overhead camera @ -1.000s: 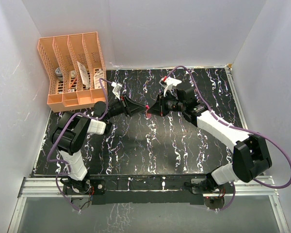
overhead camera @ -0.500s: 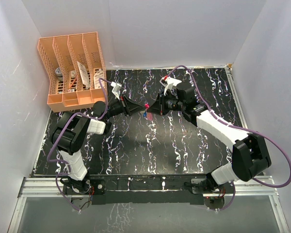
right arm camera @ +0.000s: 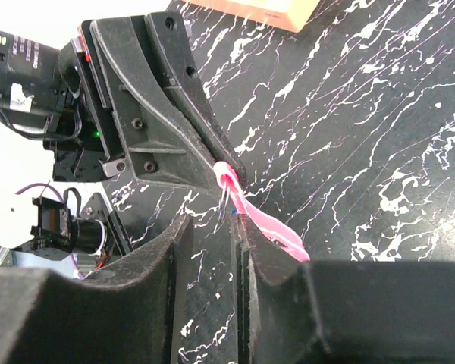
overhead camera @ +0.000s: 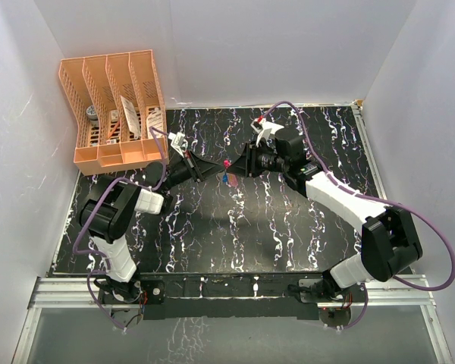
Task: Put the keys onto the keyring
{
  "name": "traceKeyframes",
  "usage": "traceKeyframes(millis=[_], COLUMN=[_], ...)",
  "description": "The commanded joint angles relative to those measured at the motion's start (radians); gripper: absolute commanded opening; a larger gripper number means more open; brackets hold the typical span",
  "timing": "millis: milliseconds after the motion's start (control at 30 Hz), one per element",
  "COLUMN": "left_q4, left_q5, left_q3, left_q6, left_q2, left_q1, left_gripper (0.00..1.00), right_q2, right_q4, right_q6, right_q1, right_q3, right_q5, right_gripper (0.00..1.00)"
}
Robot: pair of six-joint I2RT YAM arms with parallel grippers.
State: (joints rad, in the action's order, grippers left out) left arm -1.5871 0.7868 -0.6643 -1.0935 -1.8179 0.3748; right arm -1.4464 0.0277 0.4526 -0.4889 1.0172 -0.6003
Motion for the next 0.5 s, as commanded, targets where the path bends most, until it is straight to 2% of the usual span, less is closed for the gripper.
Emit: traceKeyframes(millis=[0,233,467], left_q4=[-0.147,-0.070,0.049], left_q5=[-0.091,-0.245,-0.435], left_q3=[0.038,0.087,0.144], left_q6=[-0.031,-0.088,-0.153], left_q2=[0.076,0.144,0.240], left_q1=[0.001,0.003,0.008], left_gripper=[0.00,0.00,0.00], right_q2=[0.047,0.066,0.113], right_q4=[0.081,0.111,0.251], right_q6=[0.014,0.039,0.114], right_q1=[0.003,0.005,0.004], right_q3=[-0.001,-0.029,-0.114], right_q5=[0.060,0.102,0.161], right_gripper=[0.28,0.30,0.29])
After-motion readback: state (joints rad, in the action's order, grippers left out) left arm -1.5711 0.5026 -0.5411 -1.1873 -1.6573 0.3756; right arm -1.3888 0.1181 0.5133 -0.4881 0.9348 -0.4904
